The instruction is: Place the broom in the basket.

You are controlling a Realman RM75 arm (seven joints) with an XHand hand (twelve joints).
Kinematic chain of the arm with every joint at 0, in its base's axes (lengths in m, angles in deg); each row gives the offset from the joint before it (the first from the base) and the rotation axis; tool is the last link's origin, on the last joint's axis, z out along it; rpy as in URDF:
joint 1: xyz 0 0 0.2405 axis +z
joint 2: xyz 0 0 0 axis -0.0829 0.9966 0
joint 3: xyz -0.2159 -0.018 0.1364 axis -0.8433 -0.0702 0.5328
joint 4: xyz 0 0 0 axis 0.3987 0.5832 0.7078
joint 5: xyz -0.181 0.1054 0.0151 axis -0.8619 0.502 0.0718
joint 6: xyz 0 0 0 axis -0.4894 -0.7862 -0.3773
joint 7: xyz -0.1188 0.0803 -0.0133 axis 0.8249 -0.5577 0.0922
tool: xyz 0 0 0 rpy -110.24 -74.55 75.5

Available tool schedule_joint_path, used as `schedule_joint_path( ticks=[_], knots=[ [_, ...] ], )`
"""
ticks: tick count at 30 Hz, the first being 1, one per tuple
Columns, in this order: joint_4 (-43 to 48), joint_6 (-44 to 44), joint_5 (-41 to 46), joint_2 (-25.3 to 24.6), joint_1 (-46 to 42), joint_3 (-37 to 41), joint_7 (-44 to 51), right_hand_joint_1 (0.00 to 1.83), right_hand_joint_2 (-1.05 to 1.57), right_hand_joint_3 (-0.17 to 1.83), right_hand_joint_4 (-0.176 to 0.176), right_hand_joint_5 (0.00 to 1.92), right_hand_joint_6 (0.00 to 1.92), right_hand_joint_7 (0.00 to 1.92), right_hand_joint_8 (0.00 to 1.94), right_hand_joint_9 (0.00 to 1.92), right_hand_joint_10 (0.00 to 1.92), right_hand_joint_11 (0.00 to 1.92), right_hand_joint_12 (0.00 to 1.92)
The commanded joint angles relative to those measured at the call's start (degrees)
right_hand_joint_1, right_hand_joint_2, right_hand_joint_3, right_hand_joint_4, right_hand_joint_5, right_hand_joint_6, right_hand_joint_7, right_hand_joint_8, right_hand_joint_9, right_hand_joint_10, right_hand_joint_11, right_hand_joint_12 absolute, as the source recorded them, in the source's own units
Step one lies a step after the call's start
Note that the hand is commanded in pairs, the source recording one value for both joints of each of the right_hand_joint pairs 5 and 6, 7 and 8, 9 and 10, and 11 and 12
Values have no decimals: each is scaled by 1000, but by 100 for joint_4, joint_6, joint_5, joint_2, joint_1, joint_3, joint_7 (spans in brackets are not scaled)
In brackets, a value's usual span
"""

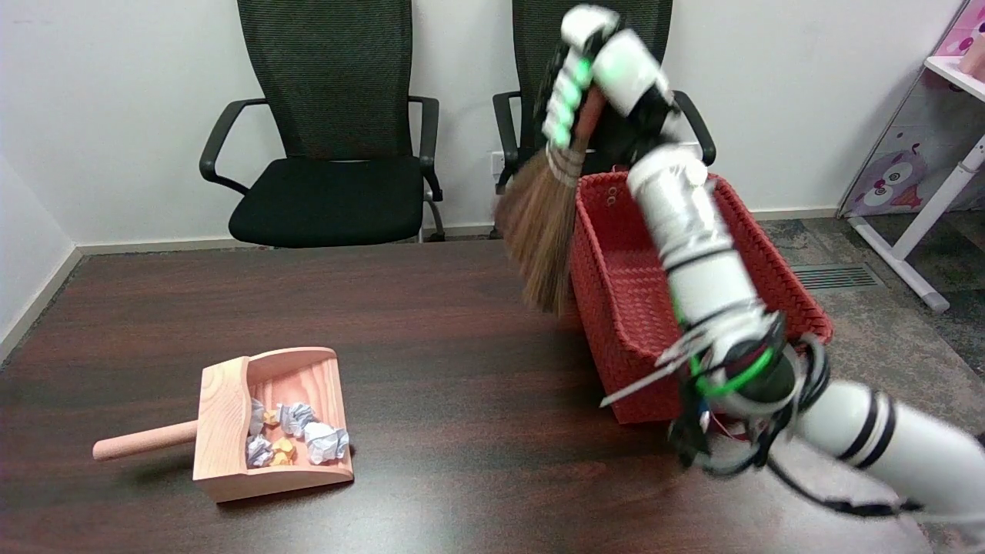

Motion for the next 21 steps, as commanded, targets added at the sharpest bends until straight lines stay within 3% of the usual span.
schedule_joint_path(
  ticks=[1, 6, 10, 16, 21],
  knots=[
    [-672, -1720, 3502, 2930, 2757, 543, -446, 771, 1509, 1833, 30, 1920, 1920, 1920, 1920, 1920, 1920, 1920, 1920],
    [-547, -1001, 3390, 3722, 2101, 594, -411, 787, 1502, 1833, 27, 1920, 1920, 1920, 1920, 1920, 1920, 1920, 1920],
    [-508, -211, 2989, 3996, 1128, 549, -430, 806, 1489, 1824, 23, 1920, 1920, 1920, 1920, 1920, 1920, 1920, 1920],
    [-267, 816, 1968, 3896, -298, 373, -478, 845, 1450, 1820, 15, 1920, 1920, 1920, 1920, 1920, 1920, 1920, 1920],
    [176, 1432, 825, 3202, -414, -270, -414, 866, 1371, 1833, 9, 1920, 1920, 1920, 1920, 1920, 1920, 1920, 1920]
  ],
)
